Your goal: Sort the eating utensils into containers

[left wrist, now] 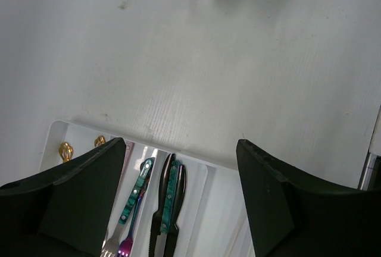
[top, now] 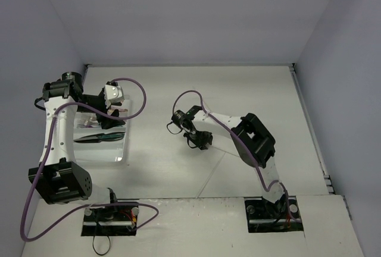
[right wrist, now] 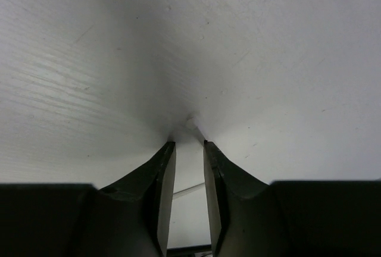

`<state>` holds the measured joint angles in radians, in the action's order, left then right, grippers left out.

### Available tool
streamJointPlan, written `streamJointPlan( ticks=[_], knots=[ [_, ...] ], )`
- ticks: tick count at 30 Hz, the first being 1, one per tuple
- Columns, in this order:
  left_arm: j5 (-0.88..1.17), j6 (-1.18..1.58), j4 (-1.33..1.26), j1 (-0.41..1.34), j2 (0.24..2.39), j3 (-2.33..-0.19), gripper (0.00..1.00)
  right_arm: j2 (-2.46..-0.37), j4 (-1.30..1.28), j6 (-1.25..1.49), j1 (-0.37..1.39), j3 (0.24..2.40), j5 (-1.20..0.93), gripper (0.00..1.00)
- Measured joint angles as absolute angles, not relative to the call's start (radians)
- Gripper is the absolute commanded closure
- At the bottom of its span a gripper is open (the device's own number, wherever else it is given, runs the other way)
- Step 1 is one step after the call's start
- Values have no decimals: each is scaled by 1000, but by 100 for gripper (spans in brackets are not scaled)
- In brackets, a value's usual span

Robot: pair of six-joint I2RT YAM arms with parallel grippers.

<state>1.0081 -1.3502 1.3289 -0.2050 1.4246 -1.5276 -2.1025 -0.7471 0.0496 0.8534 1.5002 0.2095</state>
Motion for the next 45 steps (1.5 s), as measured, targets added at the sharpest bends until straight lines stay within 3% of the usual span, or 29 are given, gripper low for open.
streamJointPlan(
  ticks=[14,28,36,45],
  knots=[
    [1024,-1354,1329,-202,1425,-1528,28,-2117,-756,17,728,1508,167,99],
    [1040,-1324,1329,-197,1427,-1528,28,-2121,-777,25,692,1527,184,100],
    [1099,-1022,1189,-197,1426,-1528,28,-2101,-778,51,613,1696,202,100],
    [998,-270,749,-146,1397,-1485,28,-1968,-717,109,512,2040,51,100]
  ],
)
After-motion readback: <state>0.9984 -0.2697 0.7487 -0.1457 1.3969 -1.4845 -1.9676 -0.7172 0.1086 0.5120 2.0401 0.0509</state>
